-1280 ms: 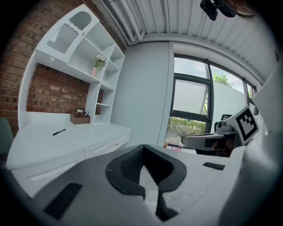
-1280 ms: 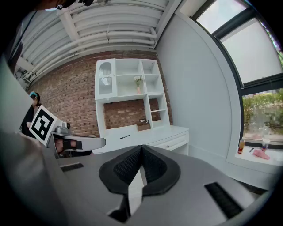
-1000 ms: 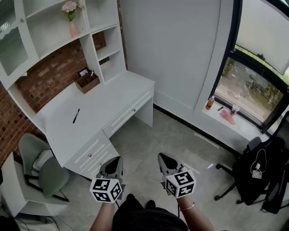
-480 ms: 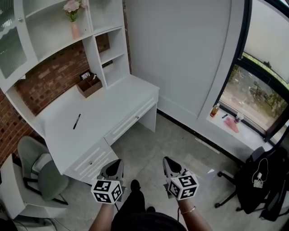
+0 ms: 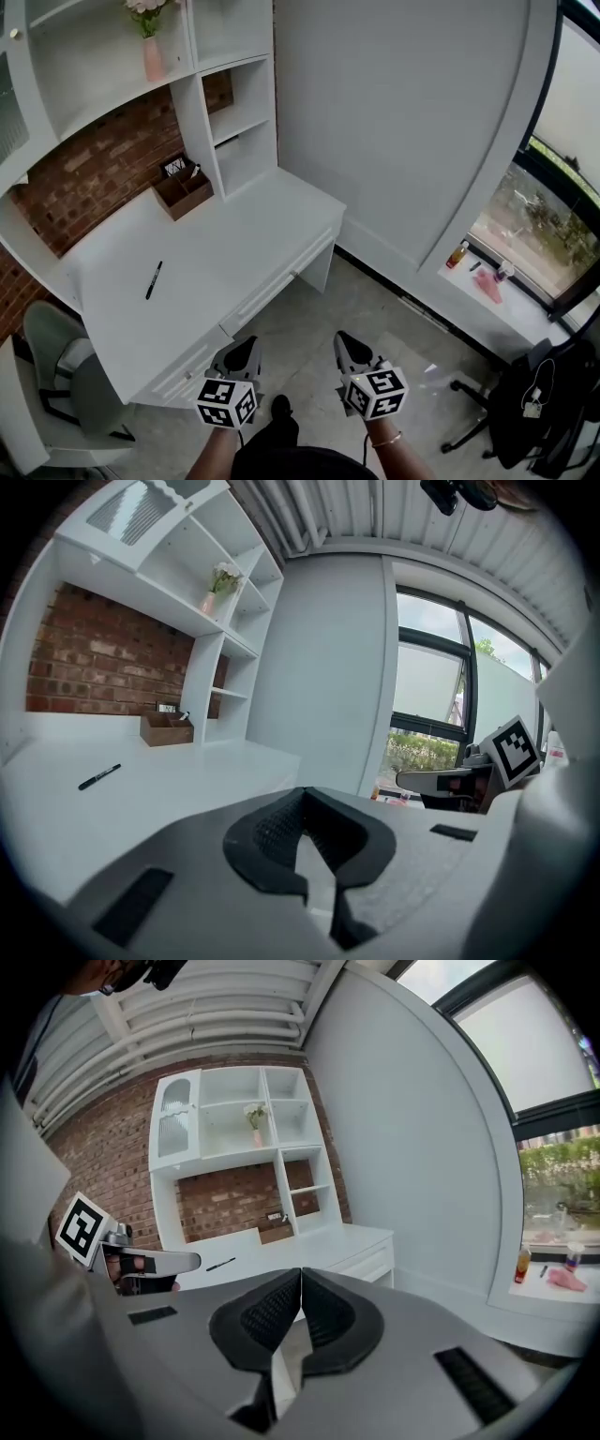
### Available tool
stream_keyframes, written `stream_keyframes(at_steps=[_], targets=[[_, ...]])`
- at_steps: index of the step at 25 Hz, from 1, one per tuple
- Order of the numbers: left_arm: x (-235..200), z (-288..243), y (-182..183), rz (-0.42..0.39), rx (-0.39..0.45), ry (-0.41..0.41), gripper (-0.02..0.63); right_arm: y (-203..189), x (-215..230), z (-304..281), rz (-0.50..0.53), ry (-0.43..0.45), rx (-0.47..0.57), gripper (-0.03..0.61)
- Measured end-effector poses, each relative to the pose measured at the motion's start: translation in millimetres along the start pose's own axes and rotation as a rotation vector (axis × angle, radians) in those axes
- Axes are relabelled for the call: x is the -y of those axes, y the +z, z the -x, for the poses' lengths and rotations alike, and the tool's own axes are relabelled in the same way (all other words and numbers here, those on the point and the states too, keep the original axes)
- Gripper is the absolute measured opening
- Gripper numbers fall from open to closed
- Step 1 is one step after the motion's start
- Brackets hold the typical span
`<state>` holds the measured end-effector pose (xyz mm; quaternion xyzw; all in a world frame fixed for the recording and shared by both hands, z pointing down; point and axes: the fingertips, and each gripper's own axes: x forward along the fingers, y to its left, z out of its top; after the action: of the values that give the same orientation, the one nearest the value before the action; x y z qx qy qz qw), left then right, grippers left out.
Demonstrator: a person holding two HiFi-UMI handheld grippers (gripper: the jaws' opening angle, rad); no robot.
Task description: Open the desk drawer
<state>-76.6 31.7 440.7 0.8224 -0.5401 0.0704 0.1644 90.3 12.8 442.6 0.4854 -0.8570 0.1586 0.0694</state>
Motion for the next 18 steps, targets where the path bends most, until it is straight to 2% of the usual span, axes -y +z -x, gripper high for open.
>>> stream_keyframes(at_steps=[5, 8, 18], targets=[[-35, -39, 16, 0.009, -0.009, -0.032, 0.008, 4, -2, -60, 0.041, 0.025, -0.059, 0.008], [-53, -60, 24, 0.017, -0.016, -0.047, 0.008, 4, 2, -90, 0.034, 0.018, -0.089, 0.053], [-96, -100, 32, 0.023, -0.041, -0.064, 0.008, -2, 5, -158, 0.059, 0.018, -0.174, 0.104]])
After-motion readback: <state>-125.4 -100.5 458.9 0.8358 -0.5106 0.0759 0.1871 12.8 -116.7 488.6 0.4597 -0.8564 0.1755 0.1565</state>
